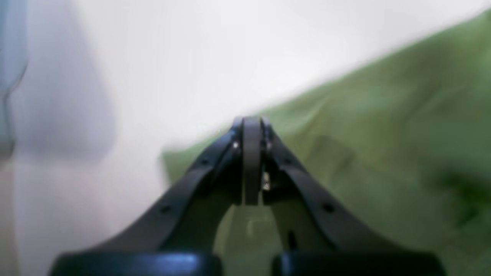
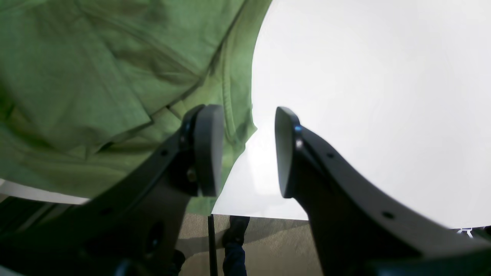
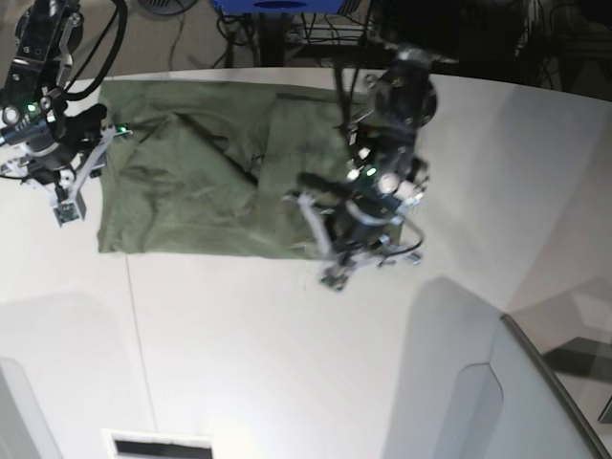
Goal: Layout the t-shirt on the table in an organized manner, then fold the t-shirt properly
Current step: 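Lay the end down, open the left gripper and lift away, then lower both grippers to grasp opposite ends of the folded shirt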
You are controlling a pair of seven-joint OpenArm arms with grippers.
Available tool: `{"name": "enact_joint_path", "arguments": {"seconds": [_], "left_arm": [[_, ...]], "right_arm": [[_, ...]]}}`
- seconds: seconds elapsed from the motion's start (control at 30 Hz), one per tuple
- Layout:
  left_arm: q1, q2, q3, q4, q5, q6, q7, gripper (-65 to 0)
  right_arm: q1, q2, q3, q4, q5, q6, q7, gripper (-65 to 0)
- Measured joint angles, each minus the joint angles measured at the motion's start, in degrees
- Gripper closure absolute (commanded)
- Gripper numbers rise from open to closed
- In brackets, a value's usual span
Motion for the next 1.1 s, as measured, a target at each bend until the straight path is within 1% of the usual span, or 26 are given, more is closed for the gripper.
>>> {"name": "enact_joint_path", "arguments": {"seconds": [0.03,0.07,0.17,0.37,0.4,0.47,0.53,0.57,0.6,0.63,0.67,0.7,0.73,0.77,0.83,0.87,0.9,0.93,0.97,1.03,1.1], "left_arm": [[1.14,-0.68,-1.33,-0.31,0.00,-0.02,-0.52,0.0],[1.75,-0.96,-2.75,-1.33,0.04,0.00,-2.40,0.0],[0.52,-0.46,-6.32,-6.21,-0.17,-0.02,-6.88,0.0],[-3.45,-0.20,-7.85,-17.46,-0.22,-0.02,-11.93,0.0],[-3.67,-0.15,-7.89,-18.49,-0.17,-0.02,-11.93,0.0],[-3.61,0.00,-8.11,-17.99,-0.20,-0.04,-11.80,0.0],[-2.32,0.13,-8.11,-13.05,-0.35,-0.02,-11.50,0.0],[-1.64,0.02,-8.17,-9.97,-0.39,-0.11,-11.80,0.0],[-0.81,-0.22,-8.48,-6.60,-0.55,-0.09,-12.07,0.0],[-0.22,-0.33,-9.90,-3.69,-0.94,-0.98,-11.85,0.0],[0.37,-0.46,-11.98,-0.81,-1.33,-1.36,-10.29,0.0],[0.87,-0.76,-14.05,1.97,-1.09,-1.07,-8.24,0.0],[1.75,-1.16,-16.79,4.81,-1.14,-1.60,-6.75,0.0],[2.62,-1.84,-19.69,7.17,-2.49,-3.17,-6.51,0.0],[5.40,-3.80,-26.32,11.26,-9.49,-8.35,-6.43,0.0],[6.97,-4.79,-29.22,12.11,-12.96,-10.64,-6.43,0.0],[8.87,-5.95,-31.89,12.22,-16.70,-11.76,-6.40,0.0],[10.88,-7.21,-34.05,12.13,-19.21,-11.96,-6.08,0.0],[12.90,-8.44,-36.06,11.80,-21.68,-12.09,-5.79,0.0],[16.87,-11.04,-39.39,11.13,-26.71,-11.93,-5.77,0.0],[19.47,-13.18,-41.51,10.36,-30.73,-11.96,-5.97,0.0]], "right_arm": [[0.11,-0.09,0.00,0.00,0.07,0.00,0.00,-21.5],[0.17,-0.15,0.00,0.00,0.15,0.00,0.02,-21.5],[0.72,-0.26,0.00,0.00,0.28,0.02,-0.02,-21.5],[0.87,-0.44,0.00,0.02,0.24,0.02,0.02,-21.5],[0.85,-0.44,0.00,0.02,0.22,0.02,-0.04,-21.5],[0.90,-0.42,0.02,0.04,0.20,0.00,0.04,-22.1],[0.87,-0.76,0.39,0.04,0.57,0.00,-0.24,-22.8],[1.20,-1.05,0.66,0.04,1.92,0.02,-1.38,-24.8],[1.73,-1.46,1.36,0.04,4.28,0.63,-3.45,-28.4],[2.51,-1.62,2.58,0.04,8.26,2.27,-5.73,-32.7],[3.74,-1.73,4.55,0.02,13.29,4.63,-8.46,-36.8],[5.07,-1.81,6.99,-0.02,16.79,6.60,-10.58,-40.5],[6.49,-1.68,9.92,-0.09,20.50,8.33,-12.76,-44.9],[7.69,-1.20,12.52,-0.11,22.86,8.39,-14.21,-48.5],[10.34,0.28,16.79,-2.12,27.12,8.41,-18.32,-53.6],[11.65,0.72,18.34,-4.26,28.61,8.41,-19.71,-55.1],[13.22,1.20,19.74,-7.10,29.97,8.37,-21.24,-56.0],[14.34,2.03,20.35,-10.05,30.49,8.28,-21.92,-56.0],[15.37,2.84,20.74,-13.57,32.28,8.28,-21.75,-56.4],[16.68,4.72,21.00,-20.55,34.80,8.28,-20.46,-56.4],[17.86,7.28,20.74,-28.02,37.31,8.41,-18.40,-56.4]]}}
